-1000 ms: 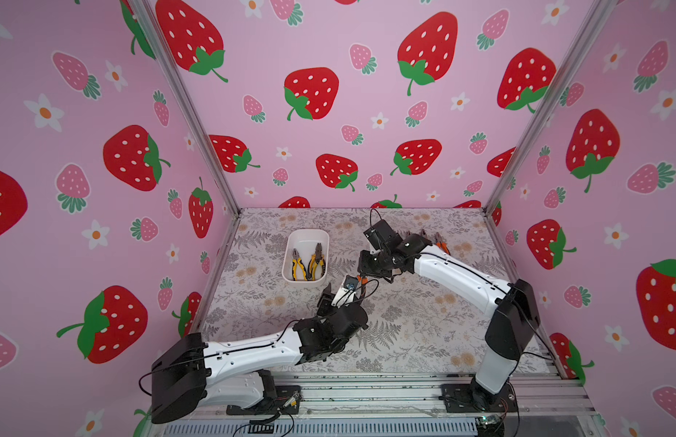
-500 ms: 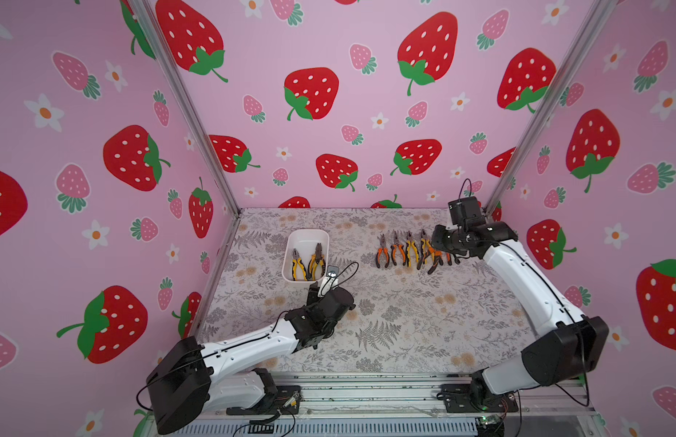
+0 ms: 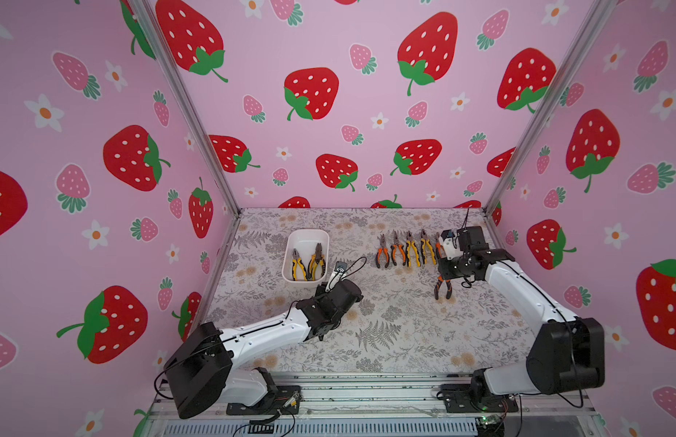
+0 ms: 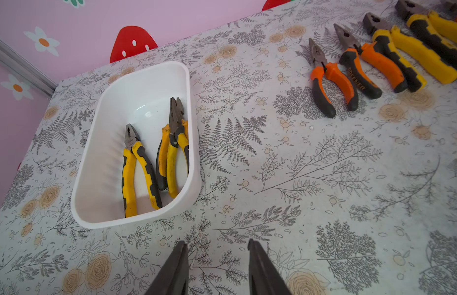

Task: Take the pliers out of the storage box
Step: Place the pliers at the center of the board.

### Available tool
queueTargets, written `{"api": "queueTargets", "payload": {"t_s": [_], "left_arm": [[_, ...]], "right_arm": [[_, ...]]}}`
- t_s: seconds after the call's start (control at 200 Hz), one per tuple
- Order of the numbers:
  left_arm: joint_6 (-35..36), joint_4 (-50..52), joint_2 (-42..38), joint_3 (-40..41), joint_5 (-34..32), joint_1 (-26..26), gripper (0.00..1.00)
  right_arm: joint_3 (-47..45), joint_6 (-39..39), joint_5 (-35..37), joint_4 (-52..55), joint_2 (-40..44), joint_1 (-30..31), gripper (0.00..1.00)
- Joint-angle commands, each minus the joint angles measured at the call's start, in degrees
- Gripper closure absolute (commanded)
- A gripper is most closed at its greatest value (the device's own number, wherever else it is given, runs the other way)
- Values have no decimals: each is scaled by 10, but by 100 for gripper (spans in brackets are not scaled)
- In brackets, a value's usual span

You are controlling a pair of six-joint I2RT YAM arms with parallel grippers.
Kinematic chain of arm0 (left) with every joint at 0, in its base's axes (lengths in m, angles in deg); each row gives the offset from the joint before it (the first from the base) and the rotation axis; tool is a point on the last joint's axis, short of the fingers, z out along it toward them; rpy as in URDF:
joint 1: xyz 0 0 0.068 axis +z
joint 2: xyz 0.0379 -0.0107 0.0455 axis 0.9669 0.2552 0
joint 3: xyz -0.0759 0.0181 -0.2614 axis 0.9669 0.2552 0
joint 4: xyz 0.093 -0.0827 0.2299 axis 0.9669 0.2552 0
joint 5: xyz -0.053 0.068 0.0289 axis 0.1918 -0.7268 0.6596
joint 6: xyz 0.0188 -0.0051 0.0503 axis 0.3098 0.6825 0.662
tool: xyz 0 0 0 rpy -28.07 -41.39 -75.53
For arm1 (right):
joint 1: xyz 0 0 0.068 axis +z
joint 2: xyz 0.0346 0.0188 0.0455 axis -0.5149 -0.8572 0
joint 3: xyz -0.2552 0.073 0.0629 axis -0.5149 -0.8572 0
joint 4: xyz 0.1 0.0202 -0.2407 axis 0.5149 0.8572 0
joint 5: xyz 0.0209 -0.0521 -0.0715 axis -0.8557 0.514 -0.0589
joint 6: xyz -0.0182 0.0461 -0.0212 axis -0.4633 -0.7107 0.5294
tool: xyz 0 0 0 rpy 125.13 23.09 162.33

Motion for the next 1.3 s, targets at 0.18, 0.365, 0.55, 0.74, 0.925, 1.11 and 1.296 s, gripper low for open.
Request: {"api": "queueTargets", "payload": {"t_s": [0.18,0.365,0.55,0.74,0.925,1.11,1.296], "left_arm": [[3,16,9,-29,18,4,59],[10,11,10,-30,24,9,57],[18,8,18,-37,33,12,58],[17,8,16,-36,36,13,58],[15,7,11,-31,35,13,59],[17,8,13,-34,35,13,59],[17,8,13,-34,36,12,60]], "right_arm": [[51,65,-53,16,-89,-42,100],[60,96,-84,35,-110,-55,100],[66,92,-91,58,-153,-55,100],[104,56,-120,97,-213,-48,100],[134,-25,-69,130,-270,-47,100],[145,-86,-43,148,-298,-45,100],[121,-99,-43,121,-282,-35,100]]}}
